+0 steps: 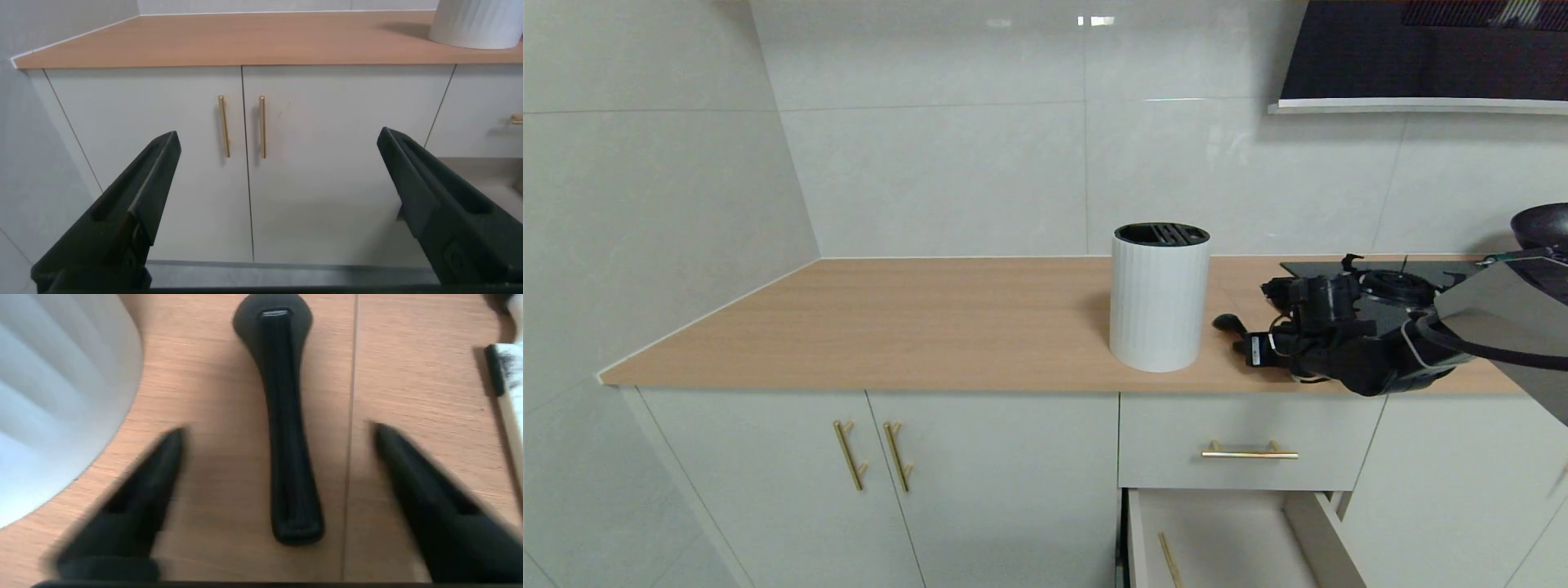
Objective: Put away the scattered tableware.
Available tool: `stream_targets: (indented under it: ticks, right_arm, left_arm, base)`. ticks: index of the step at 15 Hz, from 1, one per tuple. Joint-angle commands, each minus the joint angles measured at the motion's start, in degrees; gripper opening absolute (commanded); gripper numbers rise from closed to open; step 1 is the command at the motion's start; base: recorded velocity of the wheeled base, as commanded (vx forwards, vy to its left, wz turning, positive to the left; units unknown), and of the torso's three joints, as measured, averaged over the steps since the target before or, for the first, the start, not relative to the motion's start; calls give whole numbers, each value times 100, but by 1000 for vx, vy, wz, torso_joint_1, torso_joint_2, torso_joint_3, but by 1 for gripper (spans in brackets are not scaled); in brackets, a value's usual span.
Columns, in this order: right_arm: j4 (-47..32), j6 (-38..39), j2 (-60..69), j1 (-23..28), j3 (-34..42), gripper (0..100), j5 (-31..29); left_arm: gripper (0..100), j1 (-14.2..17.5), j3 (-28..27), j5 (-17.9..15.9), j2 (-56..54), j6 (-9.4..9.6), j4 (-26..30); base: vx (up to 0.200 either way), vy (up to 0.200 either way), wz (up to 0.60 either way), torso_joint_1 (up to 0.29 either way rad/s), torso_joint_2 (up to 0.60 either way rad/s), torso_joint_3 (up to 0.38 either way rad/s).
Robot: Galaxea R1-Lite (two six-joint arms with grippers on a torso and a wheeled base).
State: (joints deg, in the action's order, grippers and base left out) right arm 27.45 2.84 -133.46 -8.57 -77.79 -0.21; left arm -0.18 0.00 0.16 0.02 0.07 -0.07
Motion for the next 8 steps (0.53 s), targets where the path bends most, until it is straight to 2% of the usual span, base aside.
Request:
stream_targets:
  ticks: [1, 5, 8]
  right_arm:
    - [-12, -3, -13, -13, 18, 0, 3]
    - [-65, -3, 22, -22, 27, 0, -23]
    - [-390, 6, 286, -48, 53, 0, -85]
  left_arm:
    - [100, 1, 0, 2, -2, 1, -1]
    - [100, 1, 0, 2, -2, 1, -1]
    - [100, 1, 0, 2, -2, 1, -1]
  base:
    - [0, 0, 0, 0, 0, 0]
    - [0, 0, 0, 0, 0, 0]
    - [0, 0, 0, 0, 0, 0]
